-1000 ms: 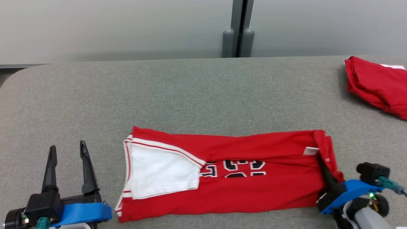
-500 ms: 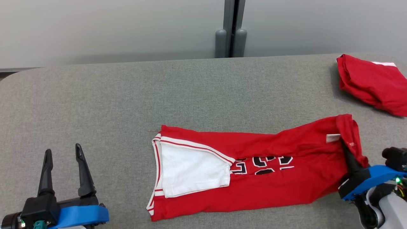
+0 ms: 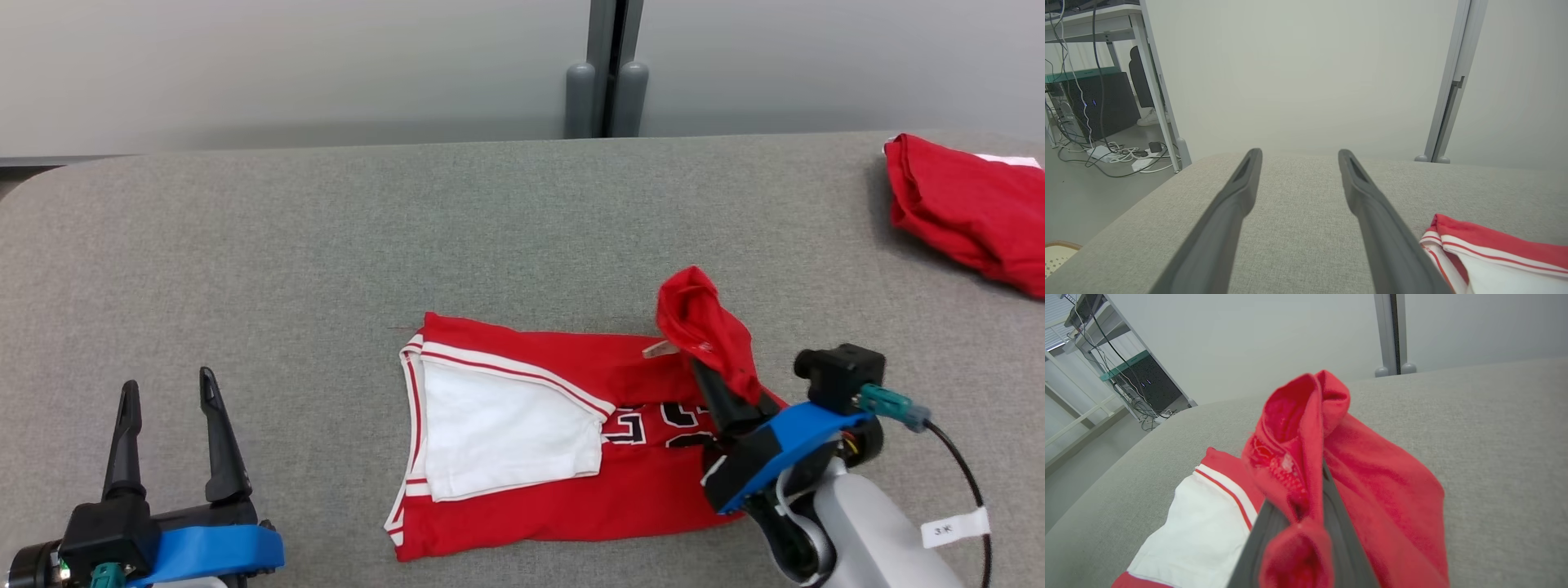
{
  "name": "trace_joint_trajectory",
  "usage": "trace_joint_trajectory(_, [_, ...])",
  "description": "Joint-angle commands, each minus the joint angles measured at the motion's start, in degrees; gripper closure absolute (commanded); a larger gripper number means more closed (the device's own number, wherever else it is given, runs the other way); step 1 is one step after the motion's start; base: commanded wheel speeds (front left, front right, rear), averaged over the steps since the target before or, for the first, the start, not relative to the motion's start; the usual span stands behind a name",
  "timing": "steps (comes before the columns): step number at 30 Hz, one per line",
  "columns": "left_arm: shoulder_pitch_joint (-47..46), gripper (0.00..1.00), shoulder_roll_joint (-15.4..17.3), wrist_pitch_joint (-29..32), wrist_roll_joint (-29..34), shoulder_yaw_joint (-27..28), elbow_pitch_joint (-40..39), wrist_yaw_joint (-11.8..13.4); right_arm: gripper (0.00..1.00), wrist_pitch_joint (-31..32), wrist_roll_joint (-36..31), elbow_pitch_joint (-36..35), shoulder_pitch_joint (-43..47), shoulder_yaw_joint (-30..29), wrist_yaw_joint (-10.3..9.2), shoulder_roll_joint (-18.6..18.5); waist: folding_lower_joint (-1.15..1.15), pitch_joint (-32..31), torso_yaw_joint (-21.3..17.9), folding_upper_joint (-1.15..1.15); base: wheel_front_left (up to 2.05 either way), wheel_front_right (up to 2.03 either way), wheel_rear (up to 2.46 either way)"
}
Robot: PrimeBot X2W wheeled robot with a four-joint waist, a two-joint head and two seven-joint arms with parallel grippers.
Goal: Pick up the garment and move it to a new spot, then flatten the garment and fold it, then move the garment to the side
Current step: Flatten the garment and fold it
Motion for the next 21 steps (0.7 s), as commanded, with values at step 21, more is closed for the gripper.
trace_joint_trajectory(21, [-4.88,0.0,-0.27,-0.26,-0.01,-2.49,2.03,-0.53,1.0,-1.92,5.13,3.84,-11.37,16.93,0.04,6.58,0.0,3.61,6.28,0.0,0.0,0.0,0.0])
